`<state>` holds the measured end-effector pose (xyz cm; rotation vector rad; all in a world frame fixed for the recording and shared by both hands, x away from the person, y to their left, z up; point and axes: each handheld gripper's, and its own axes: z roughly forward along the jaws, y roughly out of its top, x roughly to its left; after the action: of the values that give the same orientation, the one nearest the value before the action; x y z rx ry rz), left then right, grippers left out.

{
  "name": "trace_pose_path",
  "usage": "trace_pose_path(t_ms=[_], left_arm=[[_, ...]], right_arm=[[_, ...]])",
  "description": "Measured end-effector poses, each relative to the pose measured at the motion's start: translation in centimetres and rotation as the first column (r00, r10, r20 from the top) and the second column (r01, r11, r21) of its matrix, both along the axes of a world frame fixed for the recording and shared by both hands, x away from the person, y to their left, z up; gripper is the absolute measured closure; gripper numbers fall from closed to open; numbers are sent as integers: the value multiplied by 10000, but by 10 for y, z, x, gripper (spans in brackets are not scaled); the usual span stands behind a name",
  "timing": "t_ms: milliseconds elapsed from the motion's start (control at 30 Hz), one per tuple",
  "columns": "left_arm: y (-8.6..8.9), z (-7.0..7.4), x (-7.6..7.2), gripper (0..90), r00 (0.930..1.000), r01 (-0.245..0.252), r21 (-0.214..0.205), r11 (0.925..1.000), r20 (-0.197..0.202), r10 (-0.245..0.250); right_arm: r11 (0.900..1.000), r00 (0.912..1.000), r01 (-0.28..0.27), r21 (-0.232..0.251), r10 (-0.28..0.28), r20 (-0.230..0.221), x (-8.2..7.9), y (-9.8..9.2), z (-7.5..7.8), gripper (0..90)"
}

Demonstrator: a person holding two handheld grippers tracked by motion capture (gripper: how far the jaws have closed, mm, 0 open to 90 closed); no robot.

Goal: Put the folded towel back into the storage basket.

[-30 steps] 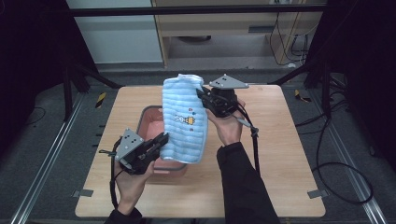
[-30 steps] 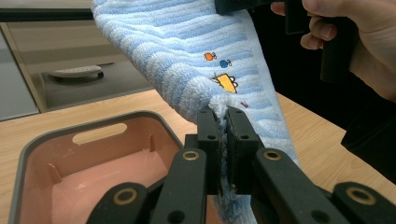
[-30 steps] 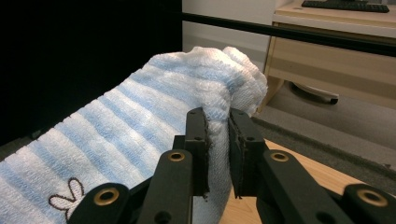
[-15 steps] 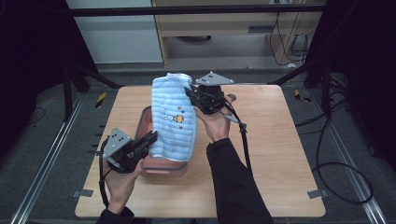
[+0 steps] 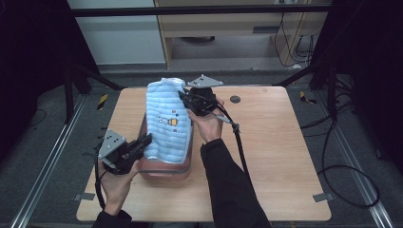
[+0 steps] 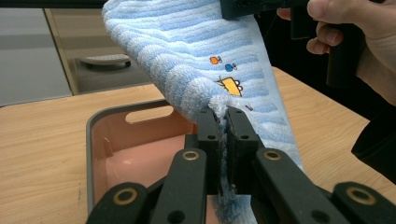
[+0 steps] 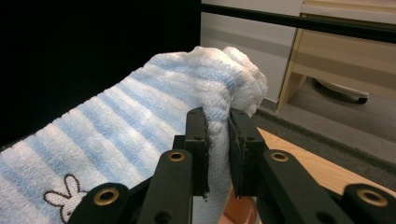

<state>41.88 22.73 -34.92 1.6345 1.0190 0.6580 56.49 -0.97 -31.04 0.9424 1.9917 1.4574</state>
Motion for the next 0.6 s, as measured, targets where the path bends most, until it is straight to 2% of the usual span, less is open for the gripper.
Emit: trace_pose_path(t_ms=[600], left_arm=[[1,-22,13,854,9983,-263,397,9989,-513,284]], right_arm=[[9998,9993,-21,-219,13,-373,14,12,-25,794]])
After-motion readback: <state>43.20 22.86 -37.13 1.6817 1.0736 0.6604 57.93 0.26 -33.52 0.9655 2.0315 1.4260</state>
